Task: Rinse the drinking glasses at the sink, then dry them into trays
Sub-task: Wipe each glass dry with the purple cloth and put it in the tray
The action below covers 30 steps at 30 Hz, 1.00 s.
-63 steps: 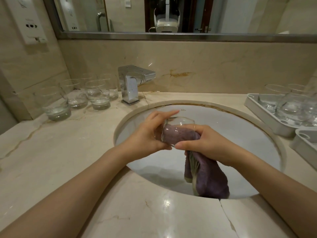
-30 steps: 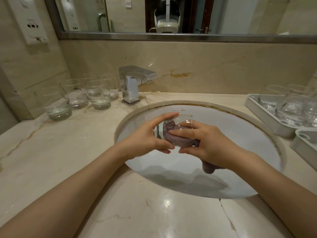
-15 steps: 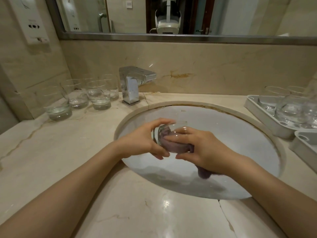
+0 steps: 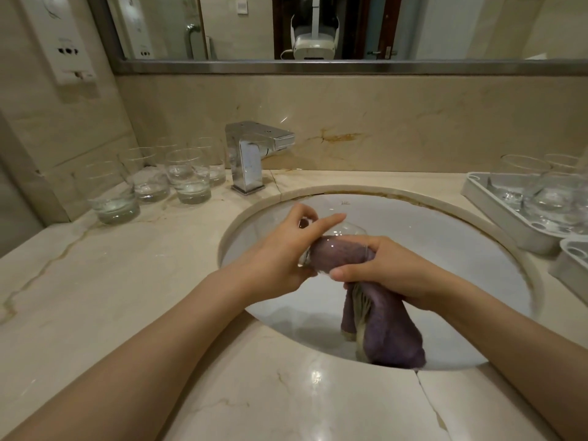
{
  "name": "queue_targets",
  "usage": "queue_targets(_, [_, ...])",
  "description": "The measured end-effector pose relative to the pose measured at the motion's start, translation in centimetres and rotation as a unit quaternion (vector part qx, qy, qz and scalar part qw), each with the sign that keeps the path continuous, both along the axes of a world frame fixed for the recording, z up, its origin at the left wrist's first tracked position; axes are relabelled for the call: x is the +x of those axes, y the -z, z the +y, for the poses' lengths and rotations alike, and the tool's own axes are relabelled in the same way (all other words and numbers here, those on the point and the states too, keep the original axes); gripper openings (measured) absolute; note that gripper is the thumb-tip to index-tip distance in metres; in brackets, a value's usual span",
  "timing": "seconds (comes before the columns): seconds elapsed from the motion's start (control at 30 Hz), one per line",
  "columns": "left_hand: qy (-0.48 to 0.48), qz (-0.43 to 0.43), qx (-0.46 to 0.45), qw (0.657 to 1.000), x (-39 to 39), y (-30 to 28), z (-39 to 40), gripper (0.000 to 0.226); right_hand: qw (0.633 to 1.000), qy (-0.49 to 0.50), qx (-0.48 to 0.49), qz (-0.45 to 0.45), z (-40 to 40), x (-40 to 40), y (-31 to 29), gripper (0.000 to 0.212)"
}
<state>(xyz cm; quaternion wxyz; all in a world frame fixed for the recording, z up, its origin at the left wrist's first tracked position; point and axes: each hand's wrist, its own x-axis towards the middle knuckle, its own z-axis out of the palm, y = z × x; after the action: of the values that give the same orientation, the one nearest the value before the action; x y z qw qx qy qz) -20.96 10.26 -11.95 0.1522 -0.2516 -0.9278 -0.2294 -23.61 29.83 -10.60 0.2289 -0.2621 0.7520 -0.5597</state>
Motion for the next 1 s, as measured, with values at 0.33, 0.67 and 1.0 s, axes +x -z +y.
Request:
queue_targets(0.33, [0.062, -0.334, 0.351, 0.872, 0.5, -1.6, -0.5, 0.076, 0.786, 0.005, 0.218, 0.579, 0.5, -0.9, 1.8, 0.061])
queue_targets(0.67, [0.036, -0.053, 0.049, 0.997, -0.2, 0.3, -0.5, 0.084, 1.000, 0.005, 0.002, 0.026, 0.0, 0.3, -0.1, 0.028])
queue_targets(1.0, [0.049, -0.299, 0.298, 0.905, 0.4, -2.2, -0.3, 0.085, 0.790, -0.001, 0.197, 0.580, 0.6, -0.7, 1.1, 0.062])
